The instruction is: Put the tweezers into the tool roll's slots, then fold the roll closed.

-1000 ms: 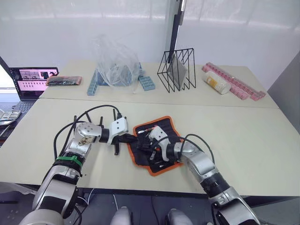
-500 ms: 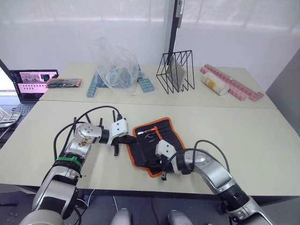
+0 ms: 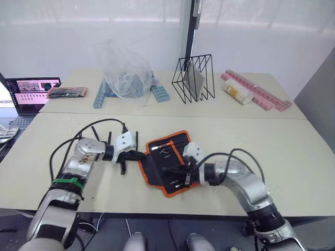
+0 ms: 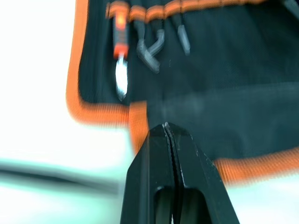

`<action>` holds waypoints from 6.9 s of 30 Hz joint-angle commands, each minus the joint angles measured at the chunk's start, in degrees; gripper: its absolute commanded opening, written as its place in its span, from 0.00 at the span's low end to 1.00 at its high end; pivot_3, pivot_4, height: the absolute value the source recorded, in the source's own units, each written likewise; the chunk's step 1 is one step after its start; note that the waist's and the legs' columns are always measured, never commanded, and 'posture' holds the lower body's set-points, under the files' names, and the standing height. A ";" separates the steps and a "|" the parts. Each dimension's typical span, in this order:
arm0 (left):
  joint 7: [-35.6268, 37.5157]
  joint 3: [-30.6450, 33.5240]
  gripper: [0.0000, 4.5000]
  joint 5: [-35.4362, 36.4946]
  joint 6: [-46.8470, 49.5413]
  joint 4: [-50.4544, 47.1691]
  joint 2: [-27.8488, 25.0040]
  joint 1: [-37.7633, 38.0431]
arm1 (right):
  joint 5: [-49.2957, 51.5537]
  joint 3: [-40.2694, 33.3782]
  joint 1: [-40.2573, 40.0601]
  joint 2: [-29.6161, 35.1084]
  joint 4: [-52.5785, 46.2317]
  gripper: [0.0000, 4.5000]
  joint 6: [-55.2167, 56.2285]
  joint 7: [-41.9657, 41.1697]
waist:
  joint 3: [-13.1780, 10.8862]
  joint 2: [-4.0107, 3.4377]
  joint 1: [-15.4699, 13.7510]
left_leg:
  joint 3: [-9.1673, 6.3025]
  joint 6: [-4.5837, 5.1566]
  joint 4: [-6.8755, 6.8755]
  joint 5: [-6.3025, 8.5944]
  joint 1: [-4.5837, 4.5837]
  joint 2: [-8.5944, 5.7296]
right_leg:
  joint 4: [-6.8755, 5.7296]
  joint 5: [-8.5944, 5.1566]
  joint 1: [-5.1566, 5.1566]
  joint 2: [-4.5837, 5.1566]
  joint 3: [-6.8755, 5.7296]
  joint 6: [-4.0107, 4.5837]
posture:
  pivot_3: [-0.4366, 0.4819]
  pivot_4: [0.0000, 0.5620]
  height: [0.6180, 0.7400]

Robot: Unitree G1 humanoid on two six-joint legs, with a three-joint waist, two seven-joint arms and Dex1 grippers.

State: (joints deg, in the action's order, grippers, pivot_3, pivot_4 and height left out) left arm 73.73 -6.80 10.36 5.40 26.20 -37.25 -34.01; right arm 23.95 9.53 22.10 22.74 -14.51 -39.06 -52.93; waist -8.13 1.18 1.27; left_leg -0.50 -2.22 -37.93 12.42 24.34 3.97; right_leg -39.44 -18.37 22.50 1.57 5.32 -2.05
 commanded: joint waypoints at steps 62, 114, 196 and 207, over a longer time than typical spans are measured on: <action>-56.46 28.65 1.00 7.74 27.39 -10.55 4.07 14.91 | 12.96 -10.41 -0.84 16.54 1.03 1.00 5.95 -7.00 | -0.29 0.27 -0.83 | 0.08 0.01 0.11 0.04 -0.15 -0.15 | 0.28 -0.15 -0.24 0.13 0.17 0.06 | 0.48 0.27 0.71; -37.85 11.42 0.00 12.26 41.93 -43.22 -3.97 7.86 | -1.42 -2.80 -24.79 -0.93 -17.69 0.01 0.00 33.70 | -0.29 0.32 -0.96 | -0.07 -0.16 0.09 -0.07 -0.01 -0.12 | 0.26 -0.17 -0.20 -0.01 0.21 0.03 | 0.48 0.27 0.71; -17.22 -26.33 0.00 -7.17 43.50 -20.27 10.12 -17.40 | -11.85 6.31 -29.51 -7.28 -15.51 0.01 -10.97 39.57 | 0.20 0.74 -0.25 | -0.27 -0.06 0.10 -0.03 -0.16 -0.06 | 0.33 -0.22 -0.41 -0.23 0.25 0.08 | 0.48 0.27 0.71; -18.96 -26.39 0.00 -10.54 37.62 -12.21 16.70 -17.82 | -11.21 6.66 -28.70 -7.07 -17.74 0.01 -14.25 39.57 | 0.30 0.78 -0.43 | -0.28 -0.06 0.10 -0.03 -0.14 -0.08 | 0.34 -0.22 -0.44 -0.22 0.25 0.08 | 0.48 0.27 0.71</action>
State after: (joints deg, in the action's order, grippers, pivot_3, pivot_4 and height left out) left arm 55.40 -32.46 0.72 43.78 12.99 -21.77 -51.23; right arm 11.74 12.29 -4.64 15.34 -35.47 -48.02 -12.17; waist -7.82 1.96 0.84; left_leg -0.78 -2.29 -37.83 12.39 24.20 3.89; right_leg -39.10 -18.58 22.06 1.35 5.57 -1.98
